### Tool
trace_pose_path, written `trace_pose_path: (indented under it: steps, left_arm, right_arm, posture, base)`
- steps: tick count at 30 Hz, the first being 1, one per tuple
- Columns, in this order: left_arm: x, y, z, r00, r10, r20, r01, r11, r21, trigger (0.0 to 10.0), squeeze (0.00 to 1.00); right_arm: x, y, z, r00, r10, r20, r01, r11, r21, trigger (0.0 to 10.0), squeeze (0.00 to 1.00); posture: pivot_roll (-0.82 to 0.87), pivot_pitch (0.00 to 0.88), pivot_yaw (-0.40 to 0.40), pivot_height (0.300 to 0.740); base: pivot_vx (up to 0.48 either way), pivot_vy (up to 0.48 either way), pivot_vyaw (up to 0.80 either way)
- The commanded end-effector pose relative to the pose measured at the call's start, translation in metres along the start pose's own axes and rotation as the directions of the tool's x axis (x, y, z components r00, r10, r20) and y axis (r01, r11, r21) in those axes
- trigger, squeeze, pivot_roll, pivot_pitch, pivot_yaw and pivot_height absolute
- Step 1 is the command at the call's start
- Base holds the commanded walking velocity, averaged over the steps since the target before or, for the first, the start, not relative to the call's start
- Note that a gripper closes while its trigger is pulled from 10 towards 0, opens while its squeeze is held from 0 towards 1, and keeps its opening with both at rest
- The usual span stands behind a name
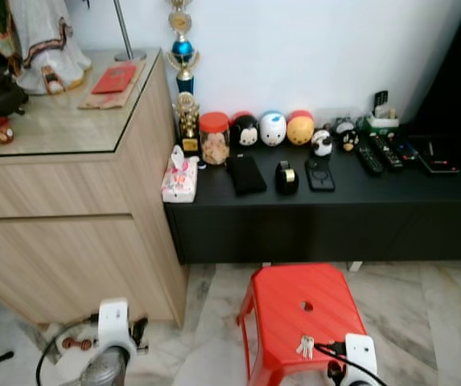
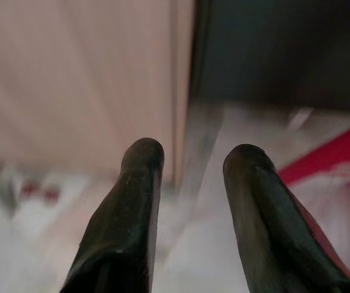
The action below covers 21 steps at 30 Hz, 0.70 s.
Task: Hang keys on a hook
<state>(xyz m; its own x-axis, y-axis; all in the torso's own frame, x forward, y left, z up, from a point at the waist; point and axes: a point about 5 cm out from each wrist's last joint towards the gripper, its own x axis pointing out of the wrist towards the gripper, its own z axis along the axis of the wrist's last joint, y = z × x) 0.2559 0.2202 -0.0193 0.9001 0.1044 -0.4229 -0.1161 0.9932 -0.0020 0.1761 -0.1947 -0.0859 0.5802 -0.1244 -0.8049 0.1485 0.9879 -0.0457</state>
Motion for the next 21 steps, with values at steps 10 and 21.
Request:
trace_pose_path:
  steps: [10,21]
  left_arm:
    - [-0.005,-0.021,0.034,0.956,-0.111,0.271,0.108,0.994,0.025,10.0,0.00]
    - [-0.012,-0.034,0.036,0.945,-0.126,0.302,0.130,0.991,0.007,10.0,0.00]
  right_arm:
    - [0.002,-0.002,0.058,0.962,0.002,0.274,0.009,0.999,-0.039,10.0,0.00]
    - [-0.006,0.009,0.098,0.864,0.109,0.492,-0.049,0.990,-0.133,10.0,0.00]
  posture:
    - [-0.09,0.017,0.007,0.674]
    - [-0.09,0.018,-0.005,0.674]
  base:
    - [0.000,0.000,0.00]
    - [0.000,0.000,0.00]
